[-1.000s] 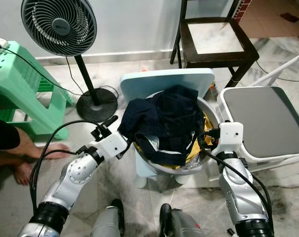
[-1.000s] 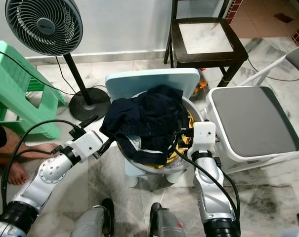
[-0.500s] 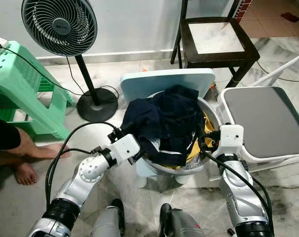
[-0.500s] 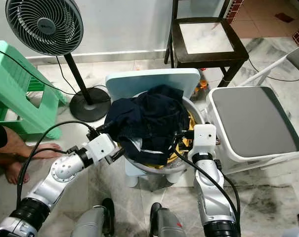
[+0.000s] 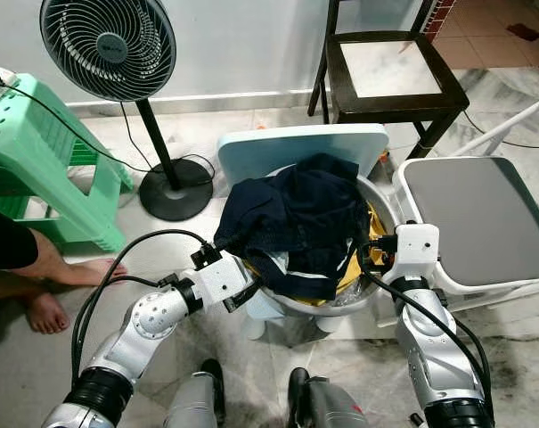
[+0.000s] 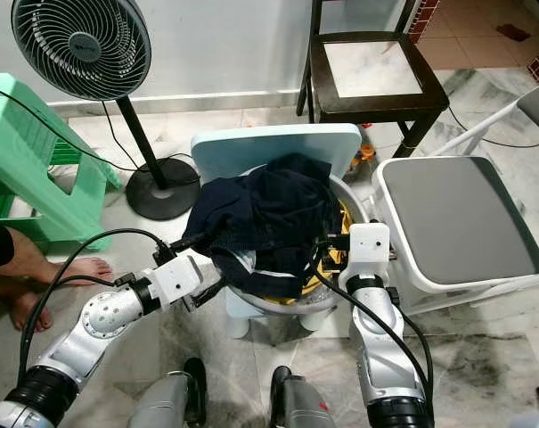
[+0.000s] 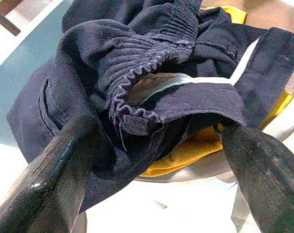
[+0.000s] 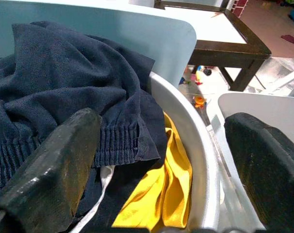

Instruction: Hang hanger

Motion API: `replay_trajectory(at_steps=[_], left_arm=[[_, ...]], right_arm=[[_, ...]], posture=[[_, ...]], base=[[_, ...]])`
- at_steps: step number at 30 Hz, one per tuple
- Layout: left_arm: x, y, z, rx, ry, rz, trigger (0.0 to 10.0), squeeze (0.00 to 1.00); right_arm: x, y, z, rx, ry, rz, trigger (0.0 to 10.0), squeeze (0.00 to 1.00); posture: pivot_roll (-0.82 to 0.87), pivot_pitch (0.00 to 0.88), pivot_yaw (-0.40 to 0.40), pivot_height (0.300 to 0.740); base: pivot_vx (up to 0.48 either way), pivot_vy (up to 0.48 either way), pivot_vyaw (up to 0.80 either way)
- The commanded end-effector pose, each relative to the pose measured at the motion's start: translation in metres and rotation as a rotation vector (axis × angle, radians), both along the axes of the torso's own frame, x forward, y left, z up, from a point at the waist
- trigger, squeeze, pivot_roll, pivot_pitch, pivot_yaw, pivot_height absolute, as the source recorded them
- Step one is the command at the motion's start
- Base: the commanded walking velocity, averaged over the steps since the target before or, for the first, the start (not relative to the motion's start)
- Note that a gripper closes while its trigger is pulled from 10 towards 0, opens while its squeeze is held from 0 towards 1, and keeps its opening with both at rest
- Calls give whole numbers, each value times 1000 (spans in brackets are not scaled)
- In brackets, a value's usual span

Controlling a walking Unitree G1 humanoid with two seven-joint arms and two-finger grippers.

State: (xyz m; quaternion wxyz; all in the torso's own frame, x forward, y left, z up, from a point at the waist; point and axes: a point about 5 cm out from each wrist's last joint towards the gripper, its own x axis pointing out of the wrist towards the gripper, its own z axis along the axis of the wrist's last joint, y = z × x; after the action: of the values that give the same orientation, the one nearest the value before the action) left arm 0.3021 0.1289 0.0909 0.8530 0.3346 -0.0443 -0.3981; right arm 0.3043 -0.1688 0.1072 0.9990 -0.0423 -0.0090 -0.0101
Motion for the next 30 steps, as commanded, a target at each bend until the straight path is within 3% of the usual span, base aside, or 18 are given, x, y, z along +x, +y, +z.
replay_trajectory(at_steps=[1,20,30], left_arm=[[-3,0,-4,18,24,-29,10000,0],[12,3,-4,87,59,-99,10000,0],[18,8,2,216,-42,-157,10000,0]], right_arm=[[-3,-3,-5,1,26,-13,10000,0],[-6,-6,-6,-5,30,-21,10000,0],[-7,-6,-7,-5,35,-26,10000,0]], posture=[[86,313,-18,740],[64,310,-17,740],[59,314,-15,740]], base=[[0,0,0],[0,0,0],[0,0,0]])
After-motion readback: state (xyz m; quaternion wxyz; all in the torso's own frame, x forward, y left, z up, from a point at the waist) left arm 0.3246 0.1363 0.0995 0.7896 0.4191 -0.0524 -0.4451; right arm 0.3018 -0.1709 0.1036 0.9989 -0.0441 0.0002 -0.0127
